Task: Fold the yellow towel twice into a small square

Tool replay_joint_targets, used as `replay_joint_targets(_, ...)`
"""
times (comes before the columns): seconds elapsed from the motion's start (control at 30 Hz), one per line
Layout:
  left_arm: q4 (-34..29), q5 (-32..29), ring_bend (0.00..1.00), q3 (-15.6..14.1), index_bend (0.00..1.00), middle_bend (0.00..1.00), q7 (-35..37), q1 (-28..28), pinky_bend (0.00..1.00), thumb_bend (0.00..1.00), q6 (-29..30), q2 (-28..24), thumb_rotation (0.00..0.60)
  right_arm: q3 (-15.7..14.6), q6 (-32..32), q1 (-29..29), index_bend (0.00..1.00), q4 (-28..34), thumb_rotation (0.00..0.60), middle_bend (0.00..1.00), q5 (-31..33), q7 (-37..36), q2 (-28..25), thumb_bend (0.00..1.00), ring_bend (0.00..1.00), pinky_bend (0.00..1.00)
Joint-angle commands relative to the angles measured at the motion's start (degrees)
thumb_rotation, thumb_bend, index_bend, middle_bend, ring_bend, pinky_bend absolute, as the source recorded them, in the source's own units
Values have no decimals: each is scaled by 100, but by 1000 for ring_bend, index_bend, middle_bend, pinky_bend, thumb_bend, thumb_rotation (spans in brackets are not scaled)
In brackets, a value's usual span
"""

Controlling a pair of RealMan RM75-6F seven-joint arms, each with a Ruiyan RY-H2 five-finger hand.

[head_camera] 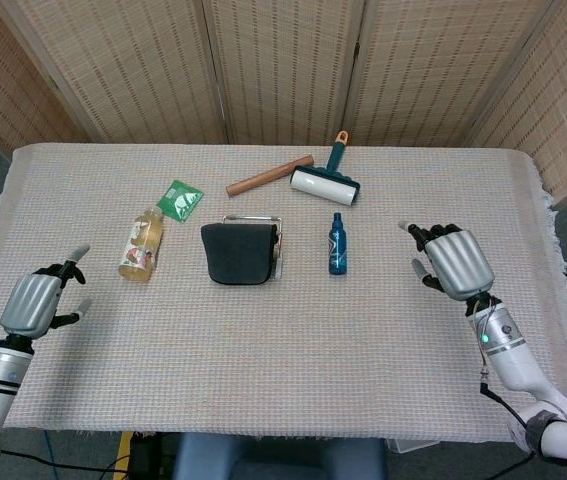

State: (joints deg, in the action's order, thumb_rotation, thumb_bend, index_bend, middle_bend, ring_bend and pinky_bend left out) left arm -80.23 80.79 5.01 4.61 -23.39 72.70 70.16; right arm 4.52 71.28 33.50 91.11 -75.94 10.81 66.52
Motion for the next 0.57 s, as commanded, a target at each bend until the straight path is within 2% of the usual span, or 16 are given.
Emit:
replay_joint_targets(0.03,-126,-124,383,10,69,457,-320,195,486,353,223,20,600,-267,390,-455,200,-6,600,373,-266,-370,-144,452,318,334)
replay_joint_targets(0.27,-563,-272,319,-22,70,397,-731,609,428,350,704,-66,600,-547,963,-1203,200,-14,600,360,-431,-587,-306,456,307,334)
replay_joint_targets(0.57,-981,-135,311,-194,71,388,-1104,1141,422,345,1358,-25,600,-649,1304,-1864,200,-18,600,360,-386,-738,-333,464,307,334)
